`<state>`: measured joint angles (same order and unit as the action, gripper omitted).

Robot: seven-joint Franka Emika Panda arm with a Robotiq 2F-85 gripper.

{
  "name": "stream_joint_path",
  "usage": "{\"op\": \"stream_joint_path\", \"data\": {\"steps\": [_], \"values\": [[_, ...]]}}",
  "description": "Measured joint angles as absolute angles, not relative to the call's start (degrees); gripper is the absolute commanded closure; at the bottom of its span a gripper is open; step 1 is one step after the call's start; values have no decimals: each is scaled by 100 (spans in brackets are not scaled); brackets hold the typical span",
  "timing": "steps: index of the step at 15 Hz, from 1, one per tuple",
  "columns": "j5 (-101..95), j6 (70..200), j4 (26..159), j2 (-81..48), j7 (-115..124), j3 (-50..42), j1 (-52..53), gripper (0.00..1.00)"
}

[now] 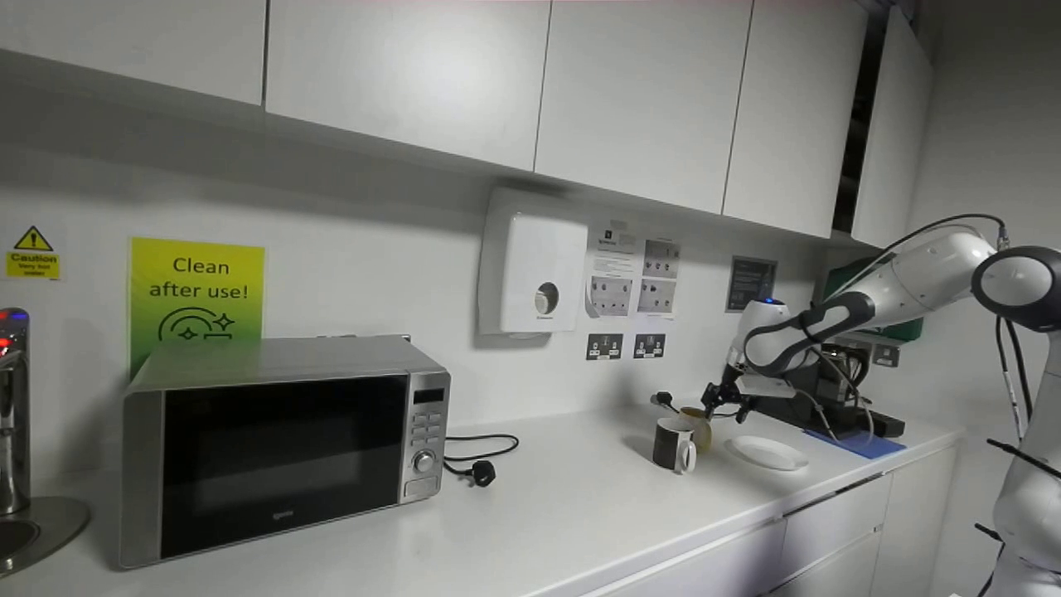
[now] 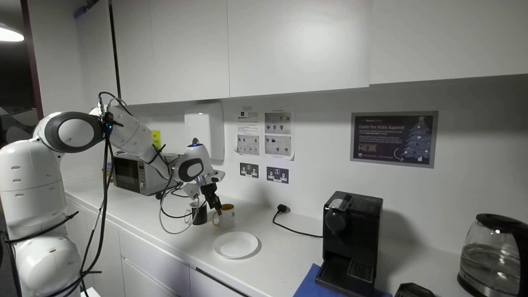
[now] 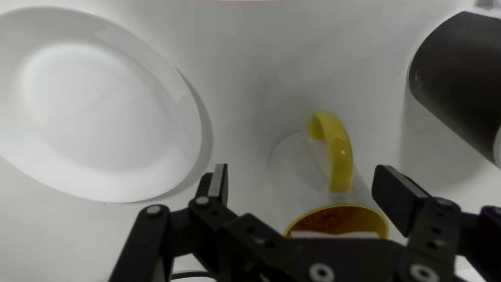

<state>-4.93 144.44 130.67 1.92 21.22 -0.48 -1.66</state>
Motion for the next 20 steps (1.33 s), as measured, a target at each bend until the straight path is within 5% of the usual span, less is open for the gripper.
{"op": "stream_joint_path", "data": {"steps": [16, 18, 20], "values": [[-621, 14445, 12844, -128, 2564, -39, -94, 0], [-622, 14445, 12763, -235, 2564, -37, -63, 6], [-624, 14445, 12707, -306, 2564, -37, -45, 31]]}}
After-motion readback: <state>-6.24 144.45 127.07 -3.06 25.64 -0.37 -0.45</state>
